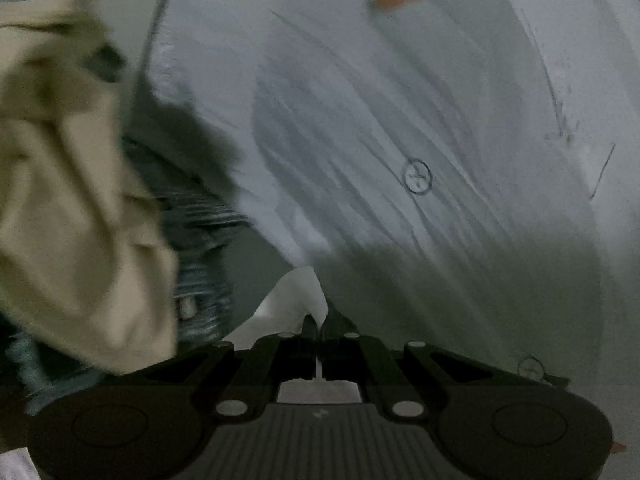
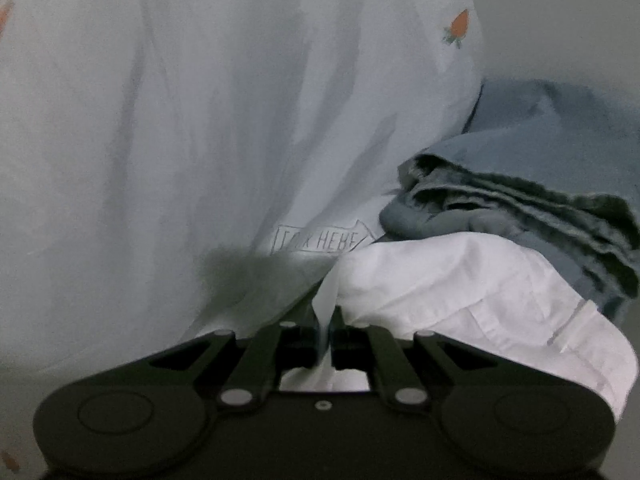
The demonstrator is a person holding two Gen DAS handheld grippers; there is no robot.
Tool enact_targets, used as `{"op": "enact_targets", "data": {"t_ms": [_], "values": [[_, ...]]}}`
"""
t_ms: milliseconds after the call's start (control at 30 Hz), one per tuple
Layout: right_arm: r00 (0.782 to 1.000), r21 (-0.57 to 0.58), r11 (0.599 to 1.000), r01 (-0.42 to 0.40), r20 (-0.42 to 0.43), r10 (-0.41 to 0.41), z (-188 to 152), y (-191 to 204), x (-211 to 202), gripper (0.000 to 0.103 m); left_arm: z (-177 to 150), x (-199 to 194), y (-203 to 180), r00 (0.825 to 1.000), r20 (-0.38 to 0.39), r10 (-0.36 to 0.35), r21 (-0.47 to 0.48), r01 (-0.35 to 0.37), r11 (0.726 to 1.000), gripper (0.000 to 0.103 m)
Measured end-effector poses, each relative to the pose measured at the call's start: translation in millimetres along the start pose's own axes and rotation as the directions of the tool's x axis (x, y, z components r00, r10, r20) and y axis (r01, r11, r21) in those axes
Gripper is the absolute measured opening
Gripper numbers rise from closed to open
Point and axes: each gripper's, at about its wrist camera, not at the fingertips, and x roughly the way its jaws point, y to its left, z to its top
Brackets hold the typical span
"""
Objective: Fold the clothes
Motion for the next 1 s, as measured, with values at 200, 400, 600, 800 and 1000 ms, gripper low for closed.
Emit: {"op": "enact_targets", "data": {"t_ms": [200, 400, 600, 800, 1000], "values": [[0.997, -0.035, 0.999, 0.040, -0.058, -0.042, -17, 4, 72, 0.034, -23, 82, -25, 0.993, -0.053, 0.106, 0.149, -0.097, 0.984, 0.012], [1.000, -0.266, 0.964, -0.002, 0.016, 0.006, -37, 31, 34, 0.091, -25, 51, -29, 0.993, 0.064, 0.101, 0.257, -0.114, 0.960, 0.072], [0.991, -0.461, 0.879, 0.122, 0.102, -0.083, -85, 17, -56, 0.099, -46, -35, -8, 1.000, -0.004, -0.003, 0.314, 0.004, 0.949, 0.082], [0.968, -0.595, 0.766, 0.245, 0.104, -0.229, -167, -27, -122, 0.100, -138, -103, 23, 0.960, -0.272, -0.058, 0.393, 0.166, 0.905, 0.087], [0.978, -0.681, 0.711, 0.176, 0.039, -0.205, -228, -37, -148, 0.100, -203, -132, 39, 0.947, -0.321, -0.014, 0.550, 0.198, 0.812, 0.100]]}}
